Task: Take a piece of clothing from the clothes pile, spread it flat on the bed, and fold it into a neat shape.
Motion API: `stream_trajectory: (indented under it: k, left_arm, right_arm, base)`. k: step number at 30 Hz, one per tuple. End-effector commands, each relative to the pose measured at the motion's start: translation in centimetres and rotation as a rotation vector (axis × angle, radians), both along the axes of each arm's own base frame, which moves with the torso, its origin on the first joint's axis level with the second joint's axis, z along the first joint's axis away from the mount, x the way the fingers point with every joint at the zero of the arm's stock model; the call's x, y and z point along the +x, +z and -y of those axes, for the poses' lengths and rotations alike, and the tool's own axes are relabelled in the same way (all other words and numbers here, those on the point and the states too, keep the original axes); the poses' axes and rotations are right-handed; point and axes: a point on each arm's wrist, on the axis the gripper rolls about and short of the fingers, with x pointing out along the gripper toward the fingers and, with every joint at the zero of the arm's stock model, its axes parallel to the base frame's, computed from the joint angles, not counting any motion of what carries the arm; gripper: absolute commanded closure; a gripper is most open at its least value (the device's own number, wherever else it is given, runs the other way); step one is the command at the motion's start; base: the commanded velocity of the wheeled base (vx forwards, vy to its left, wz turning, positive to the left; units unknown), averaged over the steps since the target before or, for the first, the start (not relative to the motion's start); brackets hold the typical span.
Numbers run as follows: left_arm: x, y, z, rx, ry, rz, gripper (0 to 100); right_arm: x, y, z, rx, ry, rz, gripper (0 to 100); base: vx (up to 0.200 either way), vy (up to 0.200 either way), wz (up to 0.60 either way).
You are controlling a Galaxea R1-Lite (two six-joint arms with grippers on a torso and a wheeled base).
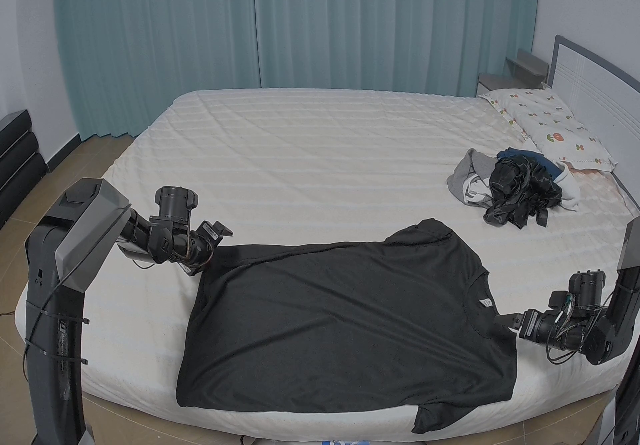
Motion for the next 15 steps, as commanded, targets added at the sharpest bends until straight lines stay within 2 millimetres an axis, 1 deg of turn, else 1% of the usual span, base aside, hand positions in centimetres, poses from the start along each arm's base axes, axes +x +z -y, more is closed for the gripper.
stream_trajectory:
  k: [1,9,10,14,15]
  left_arm:
    - [0.0,0.3,0.1,0.004,-0.005,0.007,100]
    - [0.1,0.5,-0.3,0.018,0.012,0.014,100]
    - [0.5,0.8,-0.6,0.02,0.022,0.03,100]
    - [1.0,1.2,-1.0,0.017,0.035,0.055,100]
    - [1.4,1.7,-1.3,0.013,0.045,0.074,100]
  right_arm:
    - [0.0,0.0,0.0,0.0,0.0,-0.001,0]
    - [0.0,0.0,0.0,0.0,-0.002,0.001,0]
    - [0.0,0.0,0.0,0.0,-0.002,0.001,0]
    - [0.0,0.0,0.0,0.0,-0.002,-0.001,0]
    - [0.0,0.0,0.0,0.0,-0.002,-0.001,0]
  base:
    - [0.0,0.0,0.0]
    - [0.0,0.0,0.0]
    - [0.0,0.0,0.0]
    - [0.0,0.0,0.0]
    - [0.0,0.0,0.0]
